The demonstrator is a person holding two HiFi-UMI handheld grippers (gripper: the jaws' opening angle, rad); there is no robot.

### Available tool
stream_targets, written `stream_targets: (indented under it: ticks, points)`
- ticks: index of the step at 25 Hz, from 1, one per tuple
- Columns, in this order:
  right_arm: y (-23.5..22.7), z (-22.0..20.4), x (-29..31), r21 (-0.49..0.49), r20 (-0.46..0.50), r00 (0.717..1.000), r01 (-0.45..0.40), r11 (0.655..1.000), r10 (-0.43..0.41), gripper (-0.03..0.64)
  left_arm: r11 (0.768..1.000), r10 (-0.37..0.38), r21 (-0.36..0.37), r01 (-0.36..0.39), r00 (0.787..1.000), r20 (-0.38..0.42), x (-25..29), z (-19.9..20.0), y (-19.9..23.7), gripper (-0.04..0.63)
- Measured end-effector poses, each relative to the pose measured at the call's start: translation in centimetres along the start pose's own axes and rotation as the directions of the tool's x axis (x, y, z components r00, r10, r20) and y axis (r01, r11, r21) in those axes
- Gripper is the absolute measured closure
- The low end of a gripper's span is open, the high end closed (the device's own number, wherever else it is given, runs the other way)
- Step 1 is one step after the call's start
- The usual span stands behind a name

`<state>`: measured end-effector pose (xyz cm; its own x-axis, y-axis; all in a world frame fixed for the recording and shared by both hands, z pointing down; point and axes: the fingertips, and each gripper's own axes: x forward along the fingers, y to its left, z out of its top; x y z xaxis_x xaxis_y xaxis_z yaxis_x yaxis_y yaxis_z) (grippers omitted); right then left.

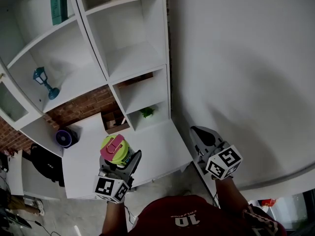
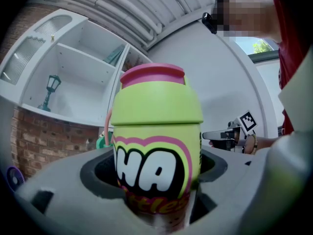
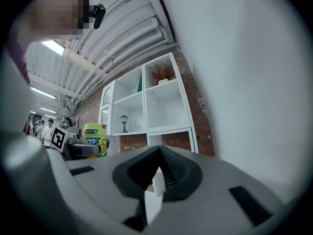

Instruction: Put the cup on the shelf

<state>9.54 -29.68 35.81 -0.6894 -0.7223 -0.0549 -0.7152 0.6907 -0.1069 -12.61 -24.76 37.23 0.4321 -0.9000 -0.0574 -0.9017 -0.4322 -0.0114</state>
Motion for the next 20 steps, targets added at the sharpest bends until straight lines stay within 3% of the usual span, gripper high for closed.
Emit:
stream_targets:
  ticks: [6,10,16,20]
  points:
    - [-2.2,0.4,-0.3,0.009,0.035,0.998,-0.048,0.999,0.048,0.612,1.000,0.014,0.027,-0.014,1.000,-0.009,3.2,0.6,-2.5,0.181]
    - [-4.0,-0.4,-0.7,0.019,0.031,0.999,-0.043,0.999,0.043,0.612,0.999,0.015,-0.037,-0.015,1.000,0.002,4.3,0.4,-3.5,0.181]
    - [-5.0,-0.3,0.2,0.031,0.023,1.000,-0.009,0.999,0.009,0.612,1.000,-0.012,0.016,0.013,1.000,-0.012,6.1,0.4,-2.7,0.181]
    - [-4.3,-0.3,1.3,0.005,0.000,1.000,0.006,1.000,-0.006,0.612,0.999,-0.050,0.011,0.049,0.999,0.004,7.1,0.4,-0.9,0.180]
